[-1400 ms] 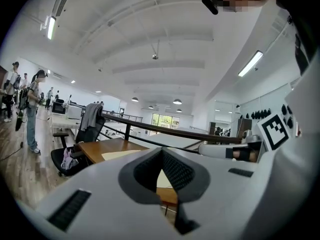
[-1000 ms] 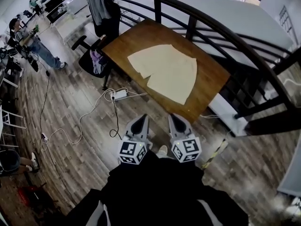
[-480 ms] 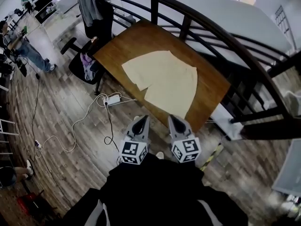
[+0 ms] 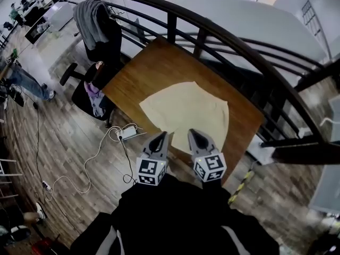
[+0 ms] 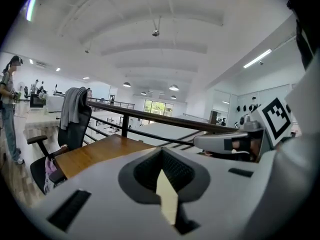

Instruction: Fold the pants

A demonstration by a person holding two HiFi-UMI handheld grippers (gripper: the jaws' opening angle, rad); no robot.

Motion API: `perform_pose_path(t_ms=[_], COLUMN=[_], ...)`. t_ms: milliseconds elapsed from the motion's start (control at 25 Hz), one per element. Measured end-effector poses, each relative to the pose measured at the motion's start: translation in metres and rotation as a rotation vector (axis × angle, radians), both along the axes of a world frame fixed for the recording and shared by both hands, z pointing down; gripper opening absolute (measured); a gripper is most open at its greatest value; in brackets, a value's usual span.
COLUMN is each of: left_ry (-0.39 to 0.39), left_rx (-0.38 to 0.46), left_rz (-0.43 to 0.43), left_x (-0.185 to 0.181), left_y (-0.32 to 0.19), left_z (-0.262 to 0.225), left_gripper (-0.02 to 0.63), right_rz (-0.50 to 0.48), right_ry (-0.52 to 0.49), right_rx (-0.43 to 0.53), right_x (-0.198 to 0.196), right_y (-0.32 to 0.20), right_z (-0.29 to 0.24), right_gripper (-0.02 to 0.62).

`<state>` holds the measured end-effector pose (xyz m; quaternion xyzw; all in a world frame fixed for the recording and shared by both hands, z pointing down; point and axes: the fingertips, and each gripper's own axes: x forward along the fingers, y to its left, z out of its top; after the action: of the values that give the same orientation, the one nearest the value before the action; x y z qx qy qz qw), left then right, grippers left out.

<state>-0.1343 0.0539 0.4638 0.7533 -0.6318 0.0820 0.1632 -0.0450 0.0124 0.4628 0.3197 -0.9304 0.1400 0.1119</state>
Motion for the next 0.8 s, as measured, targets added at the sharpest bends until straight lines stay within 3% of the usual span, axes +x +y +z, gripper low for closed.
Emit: perform_pose_path(t_ms=[320, 520, 800], left_ry=[-0.016, -0.035, -0.101], left_rx=[-0.029, -0.068, -0.141], left_rz=[0.052, 0.069, 0.102], left_x=[-0.069, -0.091, -0.111], left_y=[-0.066, -0.098, -0.132], left_z=[-0.003, 0.008, 0.034], left_gripper=[0.002, 0.003, 0.003], right_rz=[0.041, 0.048, -0.044], right_ry=[0.045, 0.100, 0.271], right_rx=[-0.010, -0.026, -0.004], right_x=[-0.070, -0.092, -0.107], right_y=[-0.073, -0.108, -0.149], right_z=[0.000, 0.005, 0.027], right_gripper=[0.003, 0.003, 0.003])
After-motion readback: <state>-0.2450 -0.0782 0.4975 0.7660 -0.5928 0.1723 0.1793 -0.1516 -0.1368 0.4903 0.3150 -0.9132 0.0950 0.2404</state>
